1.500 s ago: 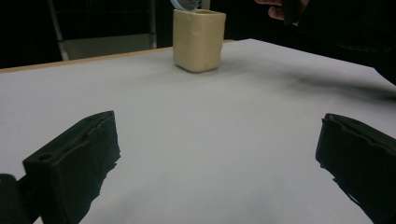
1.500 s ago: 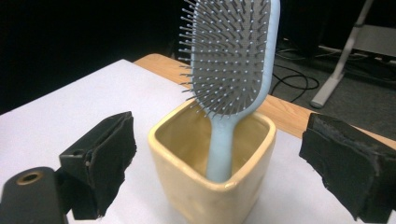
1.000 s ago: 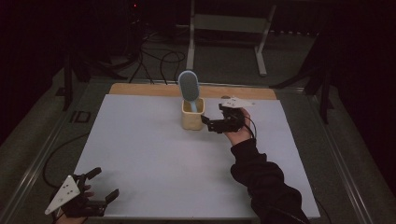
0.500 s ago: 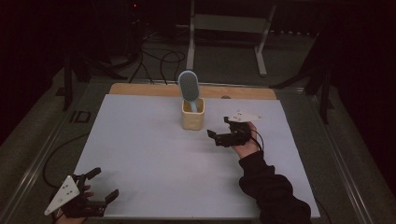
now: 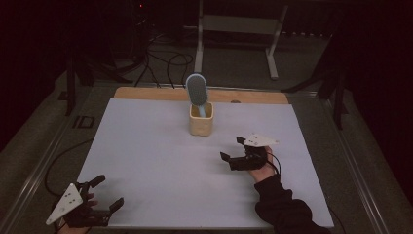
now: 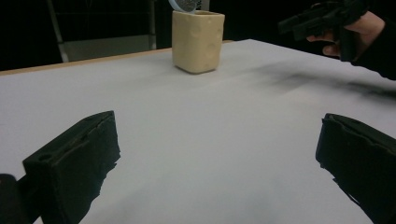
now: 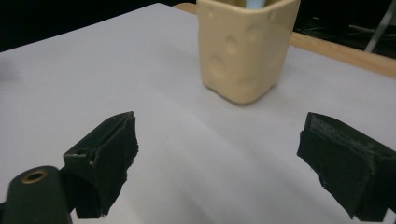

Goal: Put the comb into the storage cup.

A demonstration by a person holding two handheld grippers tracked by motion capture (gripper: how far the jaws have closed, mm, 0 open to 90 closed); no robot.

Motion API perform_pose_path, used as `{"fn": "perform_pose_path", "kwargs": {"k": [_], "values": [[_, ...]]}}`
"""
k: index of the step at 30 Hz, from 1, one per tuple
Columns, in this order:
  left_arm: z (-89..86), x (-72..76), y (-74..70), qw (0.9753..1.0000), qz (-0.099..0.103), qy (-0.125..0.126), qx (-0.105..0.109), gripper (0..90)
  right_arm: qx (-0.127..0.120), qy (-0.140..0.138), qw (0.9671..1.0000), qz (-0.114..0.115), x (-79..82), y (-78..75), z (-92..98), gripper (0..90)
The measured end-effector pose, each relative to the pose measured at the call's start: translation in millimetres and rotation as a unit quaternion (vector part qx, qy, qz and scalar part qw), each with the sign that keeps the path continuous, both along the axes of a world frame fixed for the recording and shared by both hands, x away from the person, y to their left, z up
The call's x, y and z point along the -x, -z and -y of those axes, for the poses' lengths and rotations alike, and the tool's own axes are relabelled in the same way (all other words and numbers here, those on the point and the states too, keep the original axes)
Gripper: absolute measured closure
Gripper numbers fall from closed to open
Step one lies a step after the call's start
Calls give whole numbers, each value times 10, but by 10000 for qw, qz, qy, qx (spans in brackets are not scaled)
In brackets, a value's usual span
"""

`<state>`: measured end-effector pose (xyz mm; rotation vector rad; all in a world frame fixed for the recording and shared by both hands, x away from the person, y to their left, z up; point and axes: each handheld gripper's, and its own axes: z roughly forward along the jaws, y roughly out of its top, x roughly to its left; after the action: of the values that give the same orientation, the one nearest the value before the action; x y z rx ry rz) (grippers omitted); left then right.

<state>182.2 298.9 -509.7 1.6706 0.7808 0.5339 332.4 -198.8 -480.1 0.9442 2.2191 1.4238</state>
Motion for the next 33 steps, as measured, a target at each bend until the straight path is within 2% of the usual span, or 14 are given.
{"fn": "perform_pose_path", "kwargs": {"k": [6, 11, 20, 27, 33], "values": [[1, -2, -2, 10000, -3, 1, -8, 0, 19, -72, 10000, -63, 184, 80, 107, 110], [4, -6, 0, 10000, -12, 6, 0, 0, -24, -182, 9998, -24, 336, 96, 218, 110], [8, -6, 0, 10000, -11, 16, 0, 0, 19, -195, 9998, -60, 572, 166, 415, 111], [9, -8, 1, 10000, -11, 16, 2, 0, 92, -91, 9999, 33, 710, 227, 596, 110], [11, -11, 0, 10000, -4, 21, -17, 0, 58, 64, 9999, -78, 803, 270, 710, 110]]}}
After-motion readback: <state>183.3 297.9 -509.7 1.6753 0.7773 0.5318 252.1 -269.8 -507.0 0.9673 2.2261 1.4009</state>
